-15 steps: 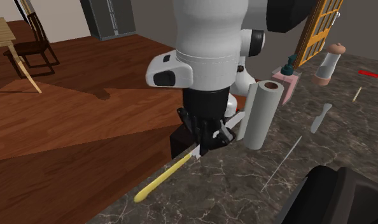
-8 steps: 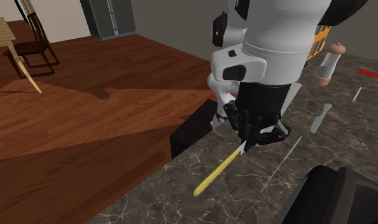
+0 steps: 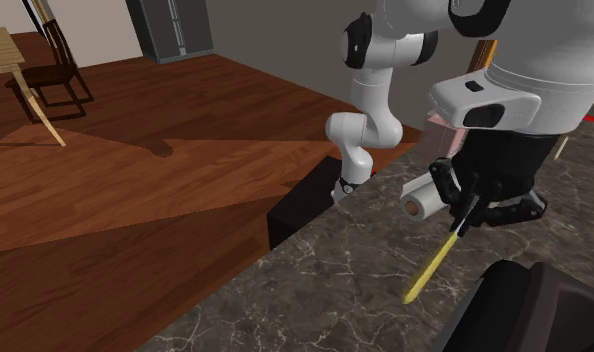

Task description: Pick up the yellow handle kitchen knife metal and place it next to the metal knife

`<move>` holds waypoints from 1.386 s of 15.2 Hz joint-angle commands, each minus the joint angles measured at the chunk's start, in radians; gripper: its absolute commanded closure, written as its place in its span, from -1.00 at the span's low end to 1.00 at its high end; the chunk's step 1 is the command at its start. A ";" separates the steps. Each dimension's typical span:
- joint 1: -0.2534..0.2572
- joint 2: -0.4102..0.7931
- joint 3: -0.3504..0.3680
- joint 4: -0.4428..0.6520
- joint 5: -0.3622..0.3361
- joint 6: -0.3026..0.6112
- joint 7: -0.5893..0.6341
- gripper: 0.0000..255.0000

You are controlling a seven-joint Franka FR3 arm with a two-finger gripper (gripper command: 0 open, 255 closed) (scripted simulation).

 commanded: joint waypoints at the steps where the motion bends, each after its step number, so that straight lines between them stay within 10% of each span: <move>1: 0.025 -0.007 0.018 -0.004 0.000 -0.003 0.045 1.00; 21: 0.414 0.254 0.193 0.340 -0.140 -0.107 0.539 1.00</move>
